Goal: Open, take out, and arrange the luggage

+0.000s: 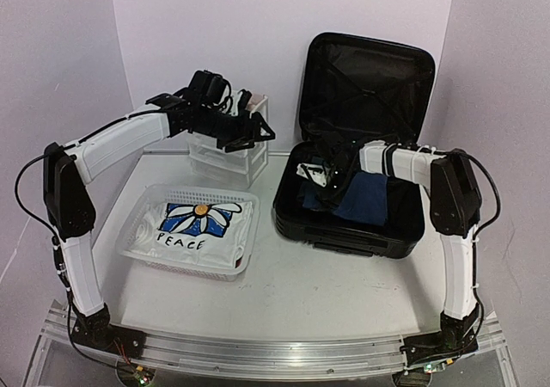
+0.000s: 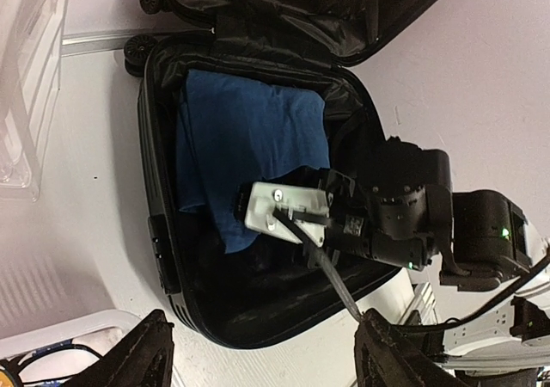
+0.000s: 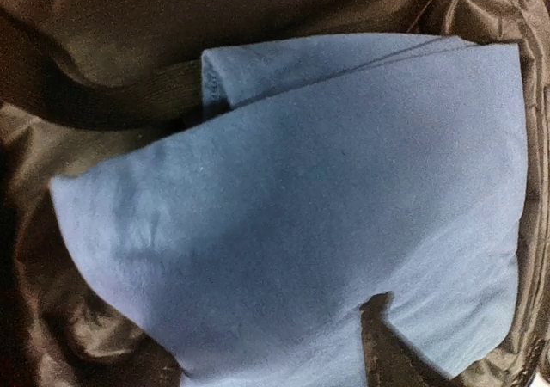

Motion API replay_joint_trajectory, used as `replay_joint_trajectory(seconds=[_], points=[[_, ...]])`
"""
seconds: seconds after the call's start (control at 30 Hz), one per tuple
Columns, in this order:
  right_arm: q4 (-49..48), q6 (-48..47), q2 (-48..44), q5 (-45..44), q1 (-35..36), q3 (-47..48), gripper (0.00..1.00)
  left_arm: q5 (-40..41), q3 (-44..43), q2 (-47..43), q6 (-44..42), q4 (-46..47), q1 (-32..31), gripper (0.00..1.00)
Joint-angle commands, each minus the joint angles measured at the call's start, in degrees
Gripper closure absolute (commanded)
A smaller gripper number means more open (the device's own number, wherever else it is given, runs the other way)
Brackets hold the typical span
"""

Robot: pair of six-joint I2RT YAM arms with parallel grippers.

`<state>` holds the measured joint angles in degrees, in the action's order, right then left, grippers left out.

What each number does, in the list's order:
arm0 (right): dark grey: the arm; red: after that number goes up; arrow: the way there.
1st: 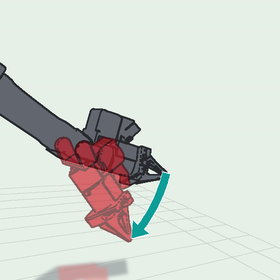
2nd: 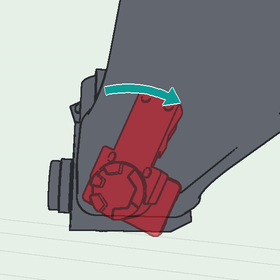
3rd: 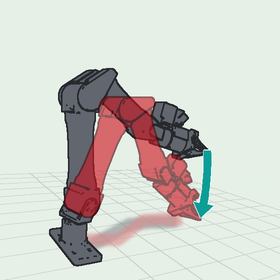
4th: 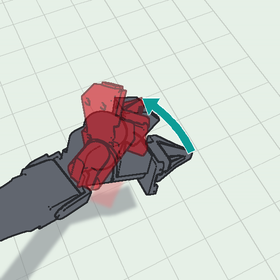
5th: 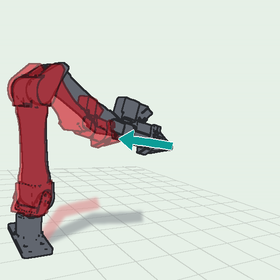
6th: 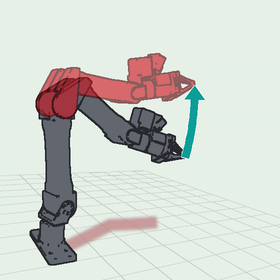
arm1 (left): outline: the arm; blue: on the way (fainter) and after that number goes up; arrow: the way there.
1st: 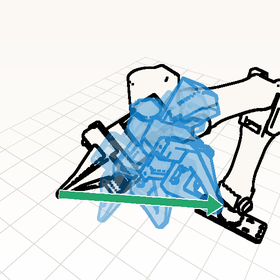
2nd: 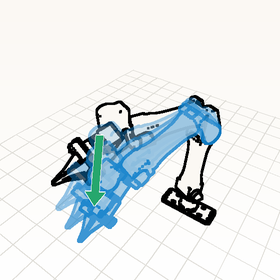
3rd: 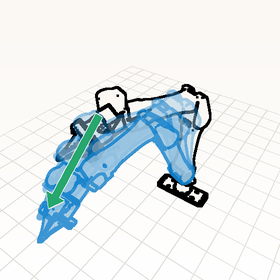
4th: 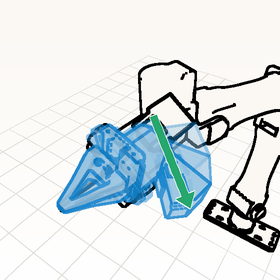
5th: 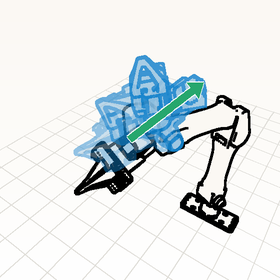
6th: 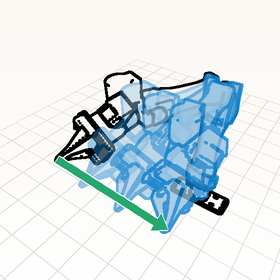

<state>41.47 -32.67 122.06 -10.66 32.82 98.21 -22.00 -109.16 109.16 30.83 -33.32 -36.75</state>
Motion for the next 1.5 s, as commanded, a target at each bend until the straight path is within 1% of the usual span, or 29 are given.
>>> replay_joint_trajectory(seconds=[0.0,0.03,0.1,0.13,0.17,0.27,0.3,0.47,0.63,0.7,0.9,1.07,1.13,1.2,1.27,1.37,1.47], points=[[-3.2,5.7,-1.4,2.1,-2.8,2.4,0.53,1.4,-3.8,0.5,-2.2,-2.2,-1.1,0.29],[-3.2,7.1,-1.7,4.4,-3.4,2.6,0.57,1.6,-4.0,0.7,-2.3,-2.3,-1.3,0.29],[-3.1,9.3,-1.9,8.5,-4.7,3.1,0.66,2.1,-4.4,1.3,-2.1,-2.4,-1.8,0.29],[-3.0,9.9,-2.2,11.0,-5.2,3.2,0.73,2.1,-4.7,1.8,-1.9,-2.4,-2.1,0.3],[-3.0,10.6,-2.6,14.3,-5.8,3.0,0.82,2.2,-5.2,2.3,-1.6,-2.4,-2.5,0.3],[-2.7,13.3,-2.9,19.6,-7.3,3.5,0.86,2.1,-7.0,4.7,-1.4,-2.4,-4.0,0.3],[-2.5,13.8,-3.0,20.8,-7.9,3.7,0.9,2.3,-7.7,5.7,-1.0,-2.4,-4.4,0.3],[-2.4,16.5,-2.5,24.4,-10.0,4.6,1.0,0.5,-13.0,11.2,2.7,-2.3,-5.4,0.31],[-1.9,17.1,-2.1,29.3,-11.3,6.1,1.0,0.8,-20.6,19.0,7.4,-2.3,-6.2,0.31],[-1.9,17.1,-2.3,30.3,-11.9,6.1,1.0,1.2,-23.0,21.5,10.9,-2.3,-6.2,0.31],[-1.6,17.9,-2.3,36.5,-14.7,5.0,1.0,5.4,-26.9,26.5,22.7,-1.9,-6.6,0.31],[-1.7,16.9,-1.8,39.1,-15.4,5.1,1.0,8.0,-29.2,30.2,35.6,-1.8,-7.3,0.3],[-1.7,16.6,-1.7,39.7,-15.6,5.4,1.0,9.4,-29.9,31.1,38.9,-1.7,-7.7,0.27],[-1.7,15.9,-1.4,40.4,-15.8,5.5,1.0,11.4,-30.1,31.7,40.6,-1.5,-8.2,0.21],[-1.6,16.0,-0.3,41.1,-15.9,6.5,1.0,12.7,-30.5,32.9,41.6,0.3,-8.6,0.19],[-1.6,16.0,0.3,41.7,-16.1,7.2,1.0,12.9,-32.5,35.6,46.0,1.9,-9.0,0.17],[-1.7,16.2,0.0,42.2,-16.1,8.1,1.0,15.4,-34.8,38.2,49.5,2.9,-9.1,0.14]])
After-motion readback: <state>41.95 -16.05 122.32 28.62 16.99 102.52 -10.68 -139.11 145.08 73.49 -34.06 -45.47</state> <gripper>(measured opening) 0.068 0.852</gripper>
